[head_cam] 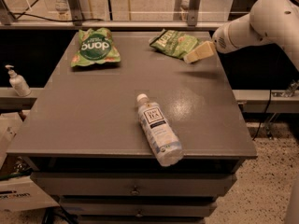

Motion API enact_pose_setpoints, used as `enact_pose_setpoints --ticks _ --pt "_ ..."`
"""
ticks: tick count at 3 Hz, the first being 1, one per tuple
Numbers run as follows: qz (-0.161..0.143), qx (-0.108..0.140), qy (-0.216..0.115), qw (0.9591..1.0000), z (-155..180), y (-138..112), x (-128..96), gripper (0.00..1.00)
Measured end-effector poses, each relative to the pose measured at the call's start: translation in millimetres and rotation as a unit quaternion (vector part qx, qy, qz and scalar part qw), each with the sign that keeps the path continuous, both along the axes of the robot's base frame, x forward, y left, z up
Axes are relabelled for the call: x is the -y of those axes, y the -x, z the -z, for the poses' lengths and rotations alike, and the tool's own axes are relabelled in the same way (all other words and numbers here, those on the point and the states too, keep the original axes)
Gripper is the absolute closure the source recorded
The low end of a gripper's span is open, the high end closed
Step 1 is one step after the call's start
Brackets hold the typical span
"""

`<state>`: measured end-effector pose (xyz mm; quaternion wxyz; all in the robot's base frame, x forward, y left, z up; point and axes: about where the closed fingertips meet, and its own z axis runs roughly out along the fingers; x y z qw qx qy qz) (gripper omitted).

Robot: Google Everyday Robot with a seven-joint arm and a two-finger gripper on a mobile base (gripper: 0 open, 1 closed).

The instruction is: Move green jalapeno chip bag near blue plastic bottle

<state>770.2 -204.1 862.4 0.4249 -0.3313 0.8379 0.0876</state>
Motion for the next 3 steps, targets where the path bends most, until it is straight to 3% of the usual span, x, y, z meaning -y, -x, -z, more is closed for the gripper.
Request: enact_pose_setpoints --ticks 2,3 --pt "0.018 -0.003 0.007 0.9998 28.9 -31.5 -4.9 0.0" --pt "0.02 -0.011 0.013 0.9996 42.6 -37.6 -8.1 0.18"
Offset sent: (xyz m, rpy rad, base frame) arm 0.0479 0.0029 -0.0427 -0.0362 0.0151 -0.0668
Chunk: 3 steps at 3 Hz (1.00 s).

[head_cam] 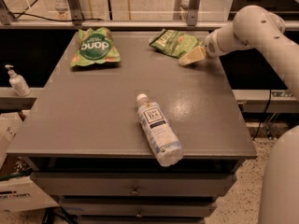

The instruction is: Move green jalapeno chip bag near blue plastic bottle

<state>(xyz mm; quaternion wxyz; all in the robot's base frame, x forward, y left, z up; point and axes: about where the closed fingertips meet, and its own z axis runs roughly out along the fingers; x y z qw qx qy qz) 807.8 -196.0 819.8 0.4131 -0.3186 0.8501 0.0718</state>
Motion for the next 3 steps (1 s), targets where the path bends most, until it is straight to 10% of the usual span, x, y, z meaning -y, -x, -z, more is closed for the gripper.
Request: enact_pose_setpoints --ticks 3 --pt "0.003 -0.003 0.001 1.0 -0.4 -2.8 -0.9 0.87"
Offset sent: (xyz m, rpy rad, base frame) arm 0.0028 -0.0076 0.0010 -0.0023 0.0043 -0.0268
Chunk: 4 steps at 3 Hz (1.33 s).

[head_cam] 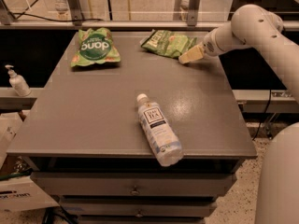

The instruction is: Move green jalapeno chip bag near blue plastic bottle

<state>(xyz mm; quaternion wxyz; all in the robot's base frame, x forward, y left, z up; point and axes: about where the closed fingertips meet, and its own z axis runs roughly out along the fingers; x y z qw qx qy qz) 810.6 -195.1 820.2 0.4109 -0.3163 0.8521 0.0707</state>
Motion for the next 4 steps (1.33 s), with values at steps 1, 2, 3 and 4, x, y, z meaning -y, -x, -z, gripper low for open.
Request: enact_pose_setpoints --ticks 1,2,3,4 --pt "0.0 0.0 0.0 1.0 -0.9 0.0 0.0 1.0" --pt "0.0 0.0 0.0 1.0 -3.0 0.1 0.0 1.0" --pt "0.0 0.0 0.0 1.0 -3.1 0.1 0.1 1.0" --pt "0.0 0.0 0.0 1.0 -3.5 0.1 0.1 1.0"
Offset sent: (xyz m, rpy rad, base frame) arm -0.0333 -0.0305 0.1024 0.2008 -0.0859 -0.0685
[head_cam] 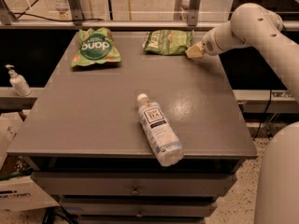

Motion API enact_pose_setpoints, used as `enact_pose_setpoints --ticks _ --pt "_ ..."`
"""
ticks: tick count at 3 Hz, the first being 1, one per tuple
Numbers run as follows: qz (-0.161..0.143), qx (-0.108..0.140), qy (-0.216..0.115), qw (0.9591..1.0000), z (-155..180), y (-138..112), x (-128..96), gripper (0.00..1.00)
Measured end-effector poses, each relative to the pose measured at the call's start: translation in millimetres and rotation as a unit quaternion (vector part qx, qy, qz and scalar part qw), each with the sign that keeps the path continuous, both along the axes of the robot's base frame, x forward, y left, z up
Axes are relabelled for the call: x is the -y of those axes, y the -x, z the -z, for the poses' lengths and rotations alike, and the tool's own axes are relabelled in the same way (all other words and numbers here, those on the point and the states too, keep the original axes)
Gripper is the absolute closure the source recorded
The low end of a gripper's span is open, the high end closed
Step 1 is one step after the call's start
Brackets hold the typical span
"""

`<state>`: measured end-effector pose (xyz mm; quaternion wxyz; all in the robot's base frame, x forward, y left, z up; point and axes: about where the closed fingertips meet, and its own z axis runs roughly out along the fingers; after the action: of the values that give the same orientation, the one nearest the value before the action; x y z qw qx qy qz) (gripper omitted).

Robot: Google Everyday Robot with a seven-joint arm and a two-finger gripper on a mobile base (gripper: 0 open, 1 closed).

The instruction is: Move green jalapeno chip bag near blue plastic bottle

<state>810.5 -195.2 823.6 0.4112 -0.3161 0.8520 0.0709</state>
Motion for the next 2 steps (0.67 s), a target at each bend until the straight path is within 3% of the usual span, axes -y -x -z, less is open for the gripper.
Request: enact_pose_setpoints --ticks 1,2 --pt "0.0 0.0 0.0 1.0 -0.2 0.1 0.0 1.0" --pt "0.01 0.051 -0.044 0.9977 -71.7 24.7 15.7 1.0"
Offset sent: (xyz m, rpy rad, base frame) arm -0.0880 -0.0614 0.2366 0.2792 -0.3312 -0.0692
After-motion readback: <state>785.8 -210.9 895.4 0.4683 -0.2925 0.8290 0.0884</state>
